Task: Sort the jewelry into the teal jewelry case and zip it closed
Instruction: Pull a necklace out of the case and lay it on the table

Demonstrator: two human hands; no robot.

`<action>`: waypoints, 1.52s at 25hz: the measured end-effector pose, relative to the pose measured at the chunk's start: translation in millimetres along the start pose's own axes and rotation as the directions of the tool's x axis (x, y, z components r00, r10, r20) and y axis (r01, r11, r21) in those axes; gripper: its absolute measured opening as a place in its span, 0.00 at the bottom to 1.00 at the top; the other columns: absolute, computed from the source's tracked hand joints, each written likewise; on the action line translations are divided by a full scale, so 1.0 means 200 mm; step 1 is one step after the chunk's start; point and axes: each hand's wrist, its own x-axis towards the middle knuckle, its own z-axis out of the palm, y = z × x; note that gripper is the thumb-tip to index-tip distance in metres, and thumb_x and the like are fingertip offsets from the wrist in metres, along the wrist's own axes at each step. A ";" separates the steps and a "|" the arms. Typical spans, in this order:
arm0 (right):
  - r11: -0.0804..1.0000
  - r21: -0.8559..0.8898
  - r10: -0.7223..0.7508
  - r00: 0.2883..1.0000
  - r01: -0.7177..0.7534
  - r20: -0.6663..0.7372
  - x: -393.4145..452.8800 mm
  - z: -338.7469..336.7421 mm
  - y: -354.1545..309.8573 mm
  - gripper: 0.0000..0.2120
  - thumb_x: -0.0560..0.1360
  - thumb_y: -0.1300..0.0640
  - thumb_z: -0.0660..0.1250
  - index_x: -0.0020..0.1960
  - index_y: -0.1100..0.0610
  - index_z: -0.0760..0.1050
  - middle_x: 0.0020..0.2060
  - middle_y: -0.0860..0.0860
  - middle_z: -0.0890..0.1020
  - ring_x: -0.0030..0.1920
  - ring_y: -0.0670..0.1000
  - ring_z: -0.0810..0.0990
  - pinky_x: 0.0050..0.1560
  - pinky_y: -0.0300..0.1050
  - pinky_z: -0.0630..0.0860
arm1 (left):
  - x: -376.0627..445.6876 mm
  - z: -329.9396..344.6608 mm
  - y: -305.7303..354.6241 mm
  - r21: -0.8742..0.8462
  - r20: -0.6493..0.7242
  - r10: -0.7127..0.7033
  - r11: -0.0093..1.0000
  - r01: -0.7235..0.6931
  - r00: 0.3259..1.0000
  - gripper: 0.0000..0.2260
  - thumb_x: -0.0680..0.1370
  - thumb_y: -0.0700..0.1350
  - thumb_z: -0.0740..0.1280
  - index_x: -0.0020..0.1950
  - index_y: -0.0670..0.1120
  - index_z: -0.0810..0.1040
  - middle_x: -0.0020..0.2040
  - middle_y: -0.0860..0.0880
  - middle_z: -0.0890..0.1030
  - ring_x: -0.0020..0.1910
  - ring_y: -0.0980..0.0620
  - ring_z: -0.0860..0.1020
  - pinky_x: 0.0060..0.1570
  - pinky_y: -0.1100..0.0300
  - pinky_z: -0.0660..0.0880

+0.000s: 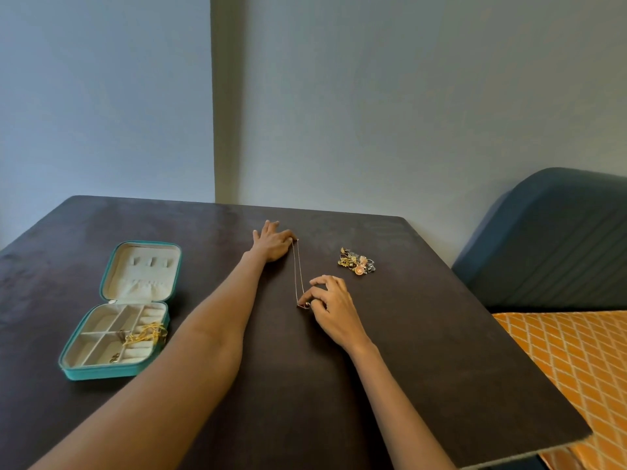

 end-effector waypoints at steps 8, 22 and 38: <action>0.948 -0.305 -0.005 0.965 0.087 0.261 -0.06 0.02 0.01 0.23 0.79 0.38 0.50 0.73 0.43 0.60 0.76 0.44 0.57 0.77 0.48 0.45 0.75 0.53 0.41 | 0.01 0.02 -0.01 0.050 -0.013 0.033 0.998 -0.032 0.999 0.19 0.82 0.54 0.48 0.71 0.54 0.66 0.77 0.44 0.54 0.77 0.44 0.46 0.72 0.39 0.41; 0.952 -0.270 -0.063 0.953 0.147 0.296 -0.13 -0.03 -0.01 0.25 0.79 0.38 0.50 0.73 0.45 0.60 0.73 0.42 0.61 0.75 0.43 0.49 0.76 0.54 0.43 | -0.01 0.03 -0.02 0.087 -0.059 0.040 0.996 -0.035 0.997 0.18 0.82 0.54 0.47 0.69 0.53 0.67 0.73 0.43 0.61 0.75 0.45 0.56 0.73 0.41 0.45; 0.930 -0.323 -0.046 0.927 0.176 0.372 -0.16 -0.05 0.02 0.30 0.77 0.34 0.45 0.76 0.43 0.50 0.76 0.41 0.52 0.76 0.41 0.43 0.75 0.50 0.37 | -0.02 0.06 -0.03 0.073 -0.147 0.042 0.997 -0.032 0.988 0.18 0.82 0.53 0.48 0.68 0.53 0.69 0.72 0.41 0.64 0.73 0.44 0.58 0.72 0.47 0.50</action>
